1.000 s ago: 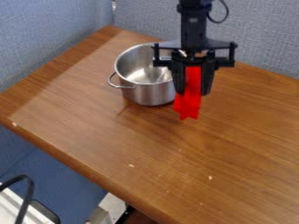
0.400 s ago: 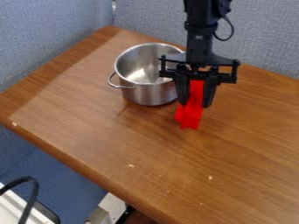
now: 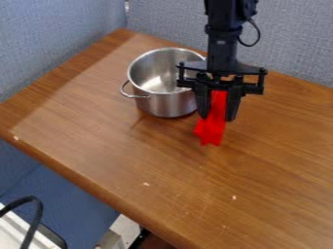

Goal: Put the red object in the metal pot

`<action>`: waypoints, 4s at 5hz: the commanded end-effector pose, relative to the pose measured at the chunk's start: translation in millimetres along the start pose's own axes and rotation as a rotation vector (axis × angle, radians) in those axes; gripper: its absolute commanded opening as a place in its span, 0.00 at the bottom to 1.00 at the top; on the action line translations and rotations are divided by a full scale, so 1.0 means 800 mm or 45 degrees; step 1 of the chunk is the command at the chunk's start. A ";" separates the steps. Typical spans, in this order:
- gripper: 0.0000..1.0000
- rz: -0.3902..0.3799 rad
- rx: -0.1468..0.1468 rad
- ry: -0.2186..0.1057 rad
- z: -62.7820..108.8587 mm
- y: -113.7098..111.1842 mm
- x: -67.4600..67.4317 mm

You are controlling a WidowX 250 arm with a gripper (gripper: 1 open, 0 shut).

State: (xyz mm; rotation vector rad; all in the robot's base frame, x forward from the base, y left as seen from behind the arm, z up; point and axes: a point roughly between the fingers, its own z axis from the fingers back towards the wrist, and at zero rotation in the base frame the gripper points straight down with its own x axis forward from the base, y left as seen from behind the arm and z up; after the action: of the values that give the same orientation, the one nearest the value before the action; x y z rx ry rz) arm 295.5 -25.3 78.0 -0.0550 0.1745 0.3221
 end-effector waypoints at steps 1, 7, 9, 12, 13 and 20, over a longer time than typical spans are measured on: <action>0.00 0.006 -0.048 -0.076 0.029 0.002 0.000; 0.00 -0.014 -0.083 -0.082 0.040 0.001 0.009; 0.00 -0.089 -0.044 -0.047 0.025 -0.005 0.008; 0.00 -0.145 0.008 -0.034 0.011 -0.007 0.014; 0.00 -0.140 0.000 -0.033 0.015 -0.007 0.014; 0.00 -0.122 -0.009 0.014 0.013 -0.003 0.021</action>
State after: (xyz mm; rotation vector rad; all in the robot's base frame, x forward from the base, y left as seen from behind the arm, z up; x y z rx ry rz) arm 303.6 -26.3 71.0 -0.0568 0.2380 0.2073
